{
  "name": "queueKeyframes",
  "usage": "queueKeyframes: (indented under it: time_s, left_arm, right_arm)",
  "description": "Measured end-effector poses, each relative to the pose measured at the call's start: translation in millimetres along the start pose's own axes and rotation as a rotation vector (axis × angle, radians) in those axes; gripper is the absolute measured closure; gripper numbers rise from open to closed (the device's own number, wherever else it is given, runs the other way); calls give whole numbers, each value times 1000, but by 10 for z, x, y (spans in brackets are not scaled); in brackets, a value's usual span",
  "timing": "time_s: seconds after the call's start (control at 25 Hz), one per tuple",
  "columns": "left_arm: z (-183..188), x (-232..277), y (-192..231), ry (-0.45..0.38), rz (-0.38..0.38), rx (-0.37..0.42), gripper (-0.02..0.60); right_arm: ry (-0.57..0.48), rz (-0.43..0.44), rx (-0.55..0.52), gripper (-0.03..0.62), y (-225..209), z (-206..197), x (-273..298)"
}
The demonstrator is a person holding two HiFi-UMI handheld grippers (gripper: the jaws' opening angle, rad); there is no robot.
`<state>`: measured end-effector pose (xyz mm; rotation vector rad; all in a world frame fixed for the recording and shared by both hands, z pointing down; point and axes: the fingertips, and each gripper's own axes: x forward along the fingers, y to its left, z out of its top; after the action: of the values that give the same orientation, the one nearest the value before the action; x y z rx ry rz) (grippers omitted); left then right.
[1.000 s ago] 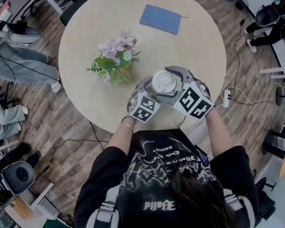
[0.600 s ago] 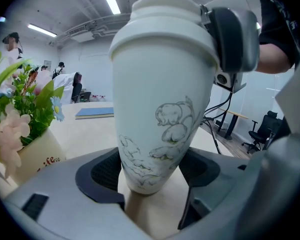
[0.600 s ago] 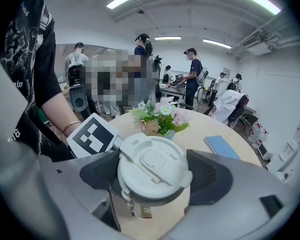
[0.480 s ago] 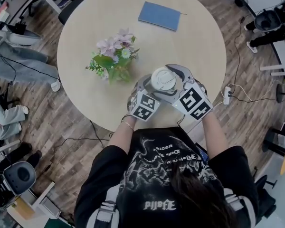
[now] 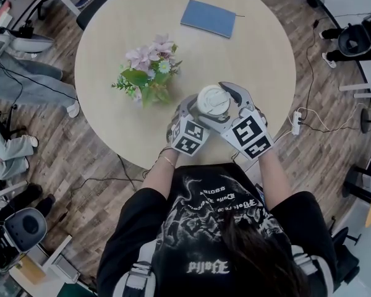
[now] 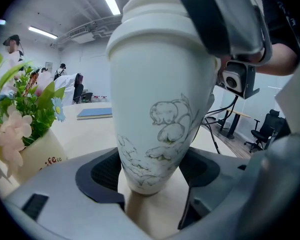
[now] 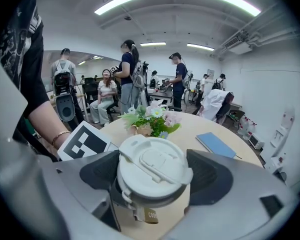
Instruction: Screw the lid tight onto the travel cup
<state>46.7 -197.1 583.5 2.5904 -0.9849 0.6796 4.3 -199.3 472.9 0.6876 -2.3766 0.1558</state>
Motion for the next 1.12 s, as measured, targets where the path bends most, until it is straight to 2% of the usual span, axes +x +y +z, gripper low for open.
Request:
queueKeyframes:
  time_s: [0.28,0.44,0.56,0.76,0.96,1.12]
  left_arm:
    - [1,-10,-30,-5,-27,13,202]
    - [-31,-34,-51,2,-30,-59,201]
    - [-47,-153,-20,-1,-20,-123,199]
    - [-71,-495,97,-40,54,-158,199]
    - [28,-856,163,-140,144,-219,199]
    - [33,-1086,71,-183,184,-263,199]
  right_arm:
    - [0,-6,-20,160,26,-6,-16]
    - [-85,17,56,129,41,64,-103]
    - [-208,-40,81,146,-35,196,-290]
    - [-323,-134,154,160,-132,70,-610]
    - [-296,-172,177,175,-78,-362,-758]
    - [-271,-189,209,181,-35,-680,-811]
